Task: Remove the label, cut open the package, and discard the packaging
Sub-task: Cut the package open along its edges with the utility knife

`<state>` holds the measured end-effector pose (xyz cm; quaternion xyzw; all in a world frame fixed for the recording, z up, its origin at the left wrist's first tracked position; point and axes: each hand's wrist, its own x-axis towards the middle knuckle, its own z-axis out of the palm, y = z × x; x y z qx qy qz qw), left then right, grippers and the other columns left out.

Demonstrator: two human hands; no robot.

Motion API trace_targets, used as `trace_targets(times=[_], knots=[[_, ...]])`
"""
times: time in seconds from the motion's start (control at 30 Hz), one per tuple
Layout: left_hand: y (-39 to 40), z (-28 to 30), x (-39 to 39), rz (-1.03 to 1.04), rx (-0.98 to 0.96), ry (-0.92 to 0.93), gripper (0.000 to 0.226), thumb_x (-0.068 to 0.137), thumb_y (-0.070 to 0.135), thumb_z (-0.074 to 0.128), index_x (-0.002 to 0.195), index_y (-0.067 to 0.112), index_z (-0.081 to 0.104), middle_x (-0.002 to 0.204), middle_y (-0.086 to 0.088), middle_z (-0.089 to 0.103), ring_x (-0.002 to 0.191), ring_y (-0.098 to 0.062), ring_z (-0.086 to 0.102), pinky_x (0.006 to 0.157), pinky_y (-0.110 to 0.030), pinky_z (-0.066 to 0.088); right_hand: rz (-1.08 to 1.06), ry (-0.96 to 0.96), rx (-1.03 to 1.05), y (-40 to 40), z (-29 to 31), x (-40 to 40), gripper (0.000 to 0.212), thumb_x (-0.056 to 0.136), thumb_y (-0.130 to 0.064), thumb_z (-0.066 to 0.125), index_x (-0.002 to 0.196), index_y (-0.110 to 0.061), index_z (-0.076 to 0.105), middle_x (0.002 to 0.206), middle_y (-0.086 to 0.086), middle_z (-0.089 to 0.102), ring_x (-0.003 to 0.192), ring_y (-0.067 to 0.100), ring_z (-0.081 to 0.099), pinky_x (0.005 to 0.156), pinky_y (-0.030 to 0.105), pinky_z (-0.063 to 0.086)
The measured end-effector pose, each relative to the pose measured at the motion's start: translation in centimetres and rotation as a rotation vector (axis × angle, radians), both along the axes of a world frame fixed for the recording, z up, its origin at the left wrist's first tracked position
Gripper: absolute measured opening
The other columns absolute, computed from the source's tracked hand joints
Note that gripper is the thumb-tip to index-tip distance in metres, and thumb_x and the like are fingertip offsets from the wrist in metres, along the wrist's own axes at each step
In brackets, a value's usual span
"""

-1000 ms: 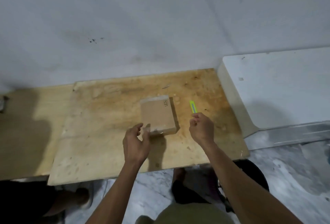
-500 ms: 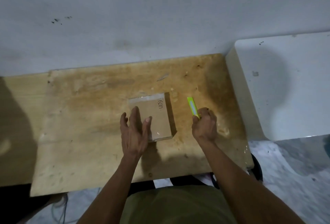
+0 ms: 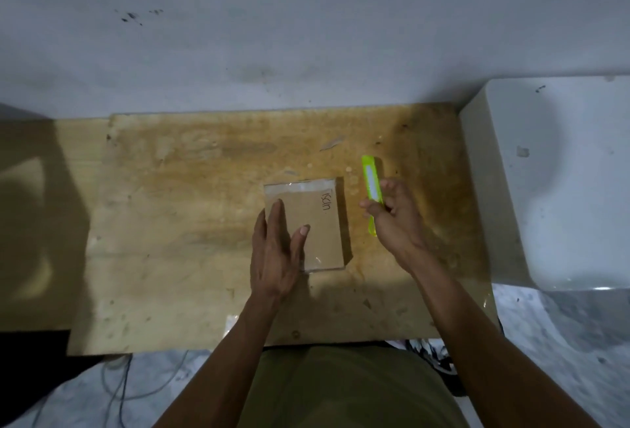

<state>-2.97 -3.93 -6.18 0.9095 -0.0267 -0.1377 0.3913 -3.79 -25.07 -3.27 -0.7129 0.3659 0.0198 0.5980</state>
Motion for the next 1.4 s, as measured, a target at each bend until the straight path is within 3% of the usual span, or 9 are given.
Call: trace_targets(times=[0.13, 0.27, 0.43, 0.57, 0.67, 0.83, 1.0, 1.27, 1.4], knots=[[-0.3, 0.0, 0.0, 0.022, 0.043, 0.004, 0.067, 0.099, 0.052, 0.047, 0.155, 0.029, 0.019, 0.159, -0.007, 0.024, 0.141, -0.028, 0.035, 0.098, -0.036, 0.041, 0.104, -0.098, 0.261, 0.4, 2.3, 2.4, 0.039, 0.093, -0.008, 0.06, 0.129, -0.017, 0.048, 0.108, 0.004, 0.066, 0.077, 0.017, 0.07, 0.068, 0.035, 0.055], [-0.7, -0.4, 0.0, 0.062, 0.061, 0.011, 0.064, 0.099, 0.055, 0.043, 0.154, 0.031, 0.021, 0.16, -0.009, 0.025, 0.142, -0.032, 0.036, 0.1, -0.051, 0.049, 0.346, -0.147, 0.255, 0.5, 2.6, 3.8, 0.045, 0.099, -0.007, 0.052, 0.141, -0.019, 0.042, 0.121, 0.003, 0.066, 0.092, 0.02, 0.073, 0.075, 0.034, 0.06], [-0.8, -0.7, -0.2, 0.079, 0.074, 0.004, 0.064, 0.099, 0.057, 0.044, 0.154, 0.034, 0.02, 0.159, -0.01, 0.026, 0.142, -0.03, 0.036, 0.098, -0.053, 0.051, 0.557, -0.167, -0.018, 0.0, 2.3, 5.3, 0.041, 0.099, -0.018, 0.054, 0.14, -0.016, 0.049, 0.097, -0.001, 0.072, 0.063, 0.007, 0.062, 0.059, 0.025, 0.052], [-0.9, -0.7, -0.3, 0.094, 0.086, -0.002, 0.063, 0.099, 0.057, 0.044, 0.152, 0.033, 0.022, 0.156, -0.008, 0.03, 0.136, -0.028, 0.042, 0.093, -0.05, 0.054, 0.755, -0.209, -0.408, -1.2, 2.2, 6.7, 0.036, 0.097, -0.028, 0.057, 0.133, -0.022, 0.059, 0.092, -0.011, 0.065, 0.064, -0.006, 0.054, 0.066, 0.013, 0.041], [-0.9, -1.0, -0.4, 0.092, 0.098, -0.012, 0.061, 0.099, 0.057, 0.044, 0.152, 0.033, 0.023, 0.156, -0.01, 0.032, 0.135, -0.029, 0.043, 0.091, -0.051, 0.055, 0.899, -0.285, -0.525, -1.7, 2.5, 8.0, 0.033, 0.098, -0.024, 0.056, 0.131, -0.019, 0.061, 0.086, -0.005, 0.073, 0.062, -0.016, 0.056, 0.054, 0.004, 0.037], [-1.0, -1.2, -0.4, 0.095, 0.107, -0.03, 0.061, 0.099, 0.056, 0.044, 0.152, 0.033, 0.023, 0.155, -0.009, 0.034, 0.134, -0.028, 0.045, 0.087, -0.051, 0.057, 1.096, -0.392, -0.59, -1.5, 2.8, 10.2, 0.033, 0.097, -0.024, 0.059, 0.126, -0.01, 0.064, 0.101, 0.011, 0.075, 0.061, 0.0, 0.058, 0.051, 0.006, 0.036], [-1.0, -1.6, -0.3, 0.102, 0.109, -0.031, 0.062, 0.098, 0.061, 0.04, 0.152, 0.038, 0.019, 0.155, -0.006, 0.033, 0.134, -0.027, 0.046, 0.087, -0.051, 0.057, 1.222, -0.457, -0.588, -0.3, 2.1, 11.4, 0.031, 0.098, -0.026, 0.056, 0.123, -0.01, 0.066, 0.102, 0.011, 0.075, 0.081, 0.023, 0.069, 0.061, 0.036, 0.055], [-1.0, -1.7, -0.5, 0.102, 0.108, -0.05, 0.062, 0.097, 0.063, 0.036, 0.15, 0.041, 0.015, 0.156, -0.008, 0.033, 0.133, -0.027, 0.047, 0.088, -0.05, 0.057, 1.244, -0.421, -0.691, 1.1, 0.8, 11.7, 0.037, 0.098, -0.032, 0.054, 0.13, -0.015, 0.062, 0.109, 0.011, 0.074, 0.082, 0.021, 0.066, 0.059, 0.022, 0.035], [-1.0, -1.6, -0.5, 0.106, 0.111, -0.059, 0.063, 0.096, 0.064, 0.034, 0.151, 0.04, 0.015, 0.157, -0.01, 0.032, 0.134, -0.028, 0.047, 0.09, -0.048, 0.057, 1.242, -0.438, -0.711, 1.2, 0.8, 11.6, 0.036, 0.098, -0.031, 0.056, 0.128, -0.014, 0.063, 0.105, 0.012, 0.075, 0.081, 0.027, 0.068, 0.06, 0.026, 0.041]])
